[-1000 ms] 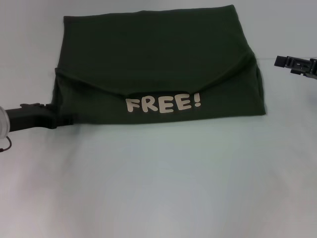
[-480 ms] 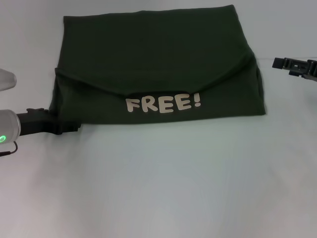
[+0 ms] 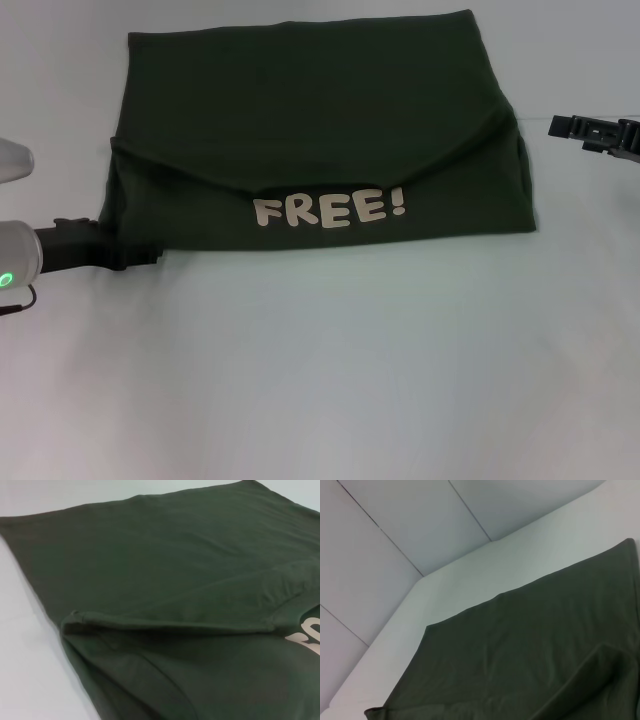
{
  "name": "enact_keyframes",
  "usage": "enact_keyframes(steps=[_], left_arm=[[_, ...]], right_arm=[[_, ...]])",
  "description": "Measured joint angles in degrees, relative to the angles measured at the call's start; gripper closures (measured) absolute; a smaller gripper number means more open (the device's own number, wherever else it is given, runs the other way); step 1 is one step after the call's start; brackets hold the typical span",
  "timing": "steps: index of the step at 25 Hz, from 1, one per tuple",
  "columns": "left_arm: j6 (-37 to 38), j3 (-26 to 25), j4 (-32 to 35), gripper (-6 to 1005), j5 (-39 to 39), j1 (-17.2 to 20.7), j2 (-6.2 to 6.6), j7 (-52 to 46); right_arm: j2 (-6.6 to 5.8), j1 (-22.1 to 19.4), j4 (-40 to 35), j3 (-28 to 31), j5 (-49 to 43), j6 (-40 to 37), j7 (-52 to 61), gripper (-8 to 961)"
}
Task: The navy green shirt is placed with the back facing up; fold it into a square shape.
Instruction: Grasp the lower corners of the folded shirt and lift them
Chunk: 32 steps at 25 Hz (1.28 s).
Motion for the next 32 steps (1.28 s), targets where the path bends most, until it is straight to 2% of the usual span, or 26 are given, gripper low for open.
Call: enact_keyframes(steps=[5,10,21,23,30,32], left_arm=[[-0.21,0.08,-0.16,168,0.01,-0.18,0.00,0.06],[-0.27,0.09,-0.21,409,0.03,-0.19,0.01,0.01],[-3.03,1.62,-2.10,444,1.23,-1.33,0.35,-2.40],[-2.99,1.64,-2.11,573,1.24,-1.35,0.36,-2.42],[-2.37,1.64,-2.10,817,1.24,-1.34,0.34,-2.52],[-1.83,1.64,-2.02,880,1.24,-1.39,0.42,-2.65]], right_arm=[[0.00,-0.01,0.00,0.00,-0.02,0.09,-0.01,51],[0.00,-0.03,0.00,0.00,-0.02,0.09,-0.02,51],[0.00,-0.12,0.05,0.00,-0.02,-0.07,0.01,52],[0.00,-0.15,0.05,0.00,-0.01,-0.09,0.02,52],[-0.03,-0.07,0.06,-1.48,-0.01,0.02,0.87,53],[-0.44,0.06,-0.01,-2.88,0.00,-0.13,2.41,53]])
